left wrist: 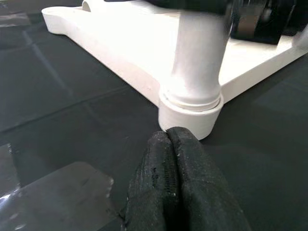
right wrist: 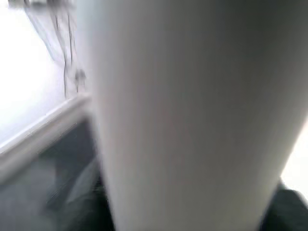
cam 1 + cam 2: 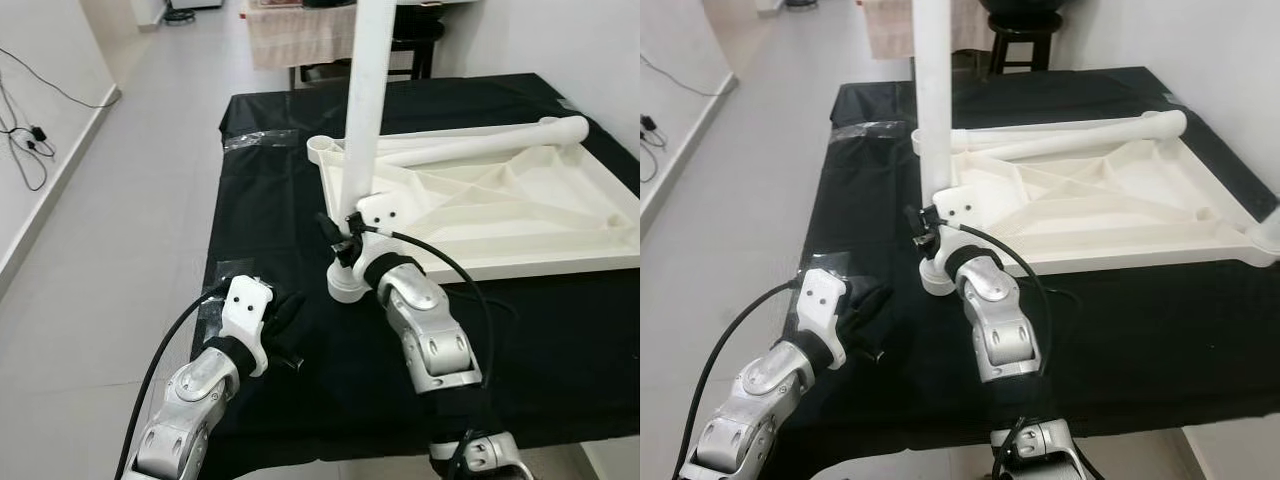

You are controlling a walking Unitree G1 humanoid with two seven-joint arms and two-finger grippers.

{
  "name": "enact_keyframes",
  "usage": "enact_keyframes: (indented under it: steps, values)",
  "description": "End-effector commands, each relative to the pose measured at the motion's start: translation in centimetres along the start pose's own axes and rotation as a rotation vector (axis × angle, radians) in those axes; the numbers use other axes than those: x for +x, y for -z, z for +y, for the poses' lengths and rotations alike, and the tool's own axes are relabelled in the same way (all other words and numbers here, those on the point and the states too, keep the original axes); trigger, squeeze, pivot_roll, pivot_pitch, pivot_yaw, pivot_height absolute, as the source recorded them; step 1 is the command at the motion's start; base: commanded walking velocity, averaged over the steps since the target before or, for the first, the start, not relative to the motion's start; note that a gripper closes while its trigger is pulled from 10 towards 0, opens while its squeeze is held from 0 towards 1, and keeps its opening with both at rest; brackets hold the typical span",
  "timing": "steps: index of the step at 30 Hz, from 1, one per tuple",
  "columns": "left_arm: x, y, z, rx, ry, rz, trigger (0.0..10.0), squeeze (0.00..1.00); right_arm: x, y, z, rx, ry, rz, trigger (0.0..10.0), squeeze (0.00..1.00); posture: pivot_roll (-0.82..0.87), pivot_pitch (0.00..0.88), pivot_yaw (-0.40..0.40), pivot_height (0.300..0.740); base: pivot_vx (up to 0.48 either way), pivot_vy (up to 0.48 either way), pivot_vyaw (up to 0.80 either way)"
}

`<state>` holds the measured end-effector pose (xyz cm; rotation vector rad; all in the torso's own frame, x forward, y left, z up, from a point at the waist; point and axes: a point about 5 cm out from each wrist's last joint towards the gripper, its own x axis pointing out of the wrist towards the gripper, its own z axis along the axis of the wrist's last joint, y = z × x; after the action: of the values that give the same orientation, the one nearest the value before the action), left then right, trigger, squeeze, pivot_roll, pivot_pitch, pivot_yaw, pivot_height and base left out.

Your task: Building children table

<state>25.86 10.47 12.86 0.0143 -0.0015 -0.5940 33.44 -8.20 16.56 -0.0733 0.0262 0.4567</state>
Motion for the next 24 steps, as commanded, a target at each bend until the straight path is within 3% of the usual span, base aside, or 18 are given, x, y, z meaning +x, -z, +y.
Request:
enact_keyframes:
  steps: [1,5,6,9,14,20,21,22,23,24]
  values:
    - [-0.1,0.0,0.1,0.002,-0.007,0.006,10.0,0.00,-0.1,1.0,0.2,0.023,-0.033,0.051,10.0,1.00,-0.01,0.130,0.008,0.740,0.000,0.000,0.00]
    - [0.0,0.0,0.1,0.000,0.001,0.008,10.0,0.00,0.2,-0.3,-1.1,-0.010,-0.099,0.024,10.0,1.00,-0.01,0.125,0.012,0.740,0.000,0.000,0.00]
    - [0.1,0.0,0.0,-0.001,0.004,0.009,10.0,0.00,0.4,-1.5,-2.8,-0.026,-0.216,0.005,10.0,0.00,-0.01,0.121,0.009,0.740,0.000,0.000,0.00]
    - [0.1,0.0,0.0,-0.002,0.005,0.009,10.0,0.00,0.5,-1.9,-3.4,-0.033,-0.267,0.003,10.0,0.00,-0.01,0.121,0.009,0.740,0.000,0.000,0.00]
    - [0.2,0.1,0.0,-0.005,0.005,0.008,10.0,0.00,0.1,-2.9,-4.8,-0.060,-0.521,-0.003,10.0,0.00,0.00,0.117,0.006,0.740,0.000,0.000,0.00]
    - [0.2,0.1,-0.1,-0.007,0.006,0.010,10.0,0.00,0.5,-3.0,-4.9,-0.049,-0.630,0.031,10.0,0.00,0.00,0.116,0.006,0.740,0.000,0.000,0.00]
    - [0.2,0.1,-0.1,-0.007,0.006,0.010,10.0,0.00,0.7,-3.0,-4.8,-0.044,-0.656,0.033,2.0,0.00,0.01,0.116,0.006,0.740,0.000,0.000,0.00]
    - [0.2,0.1,-0.1,-0.007,0.006,0.010,10.0,0.00,0.7,-3.0,-4.8,-0.044,-0.656,0.033,2.0,0.00,0.01,0.116,0.006,0.740,0.000,0.000,0.00]
    - [0.2,0.2,-0.1,-0.008,0.007,0.011,10.0,0.00,0.7,-3.0,-4.7,-0.035,-0.689,0.036,0.0,0.00,0.01,0.118,0.005,0.740,0.000,0.000,0.00]
    - [0.2,0.2,-0.1,-0.008,0.007,0.011,10.0,0.00,0.7,-3.0,-4.7,-0.035,-0.689,0.036,0.0,0.00,0.01,0.118,0.005,0.740,0.000,0.000,0.00]
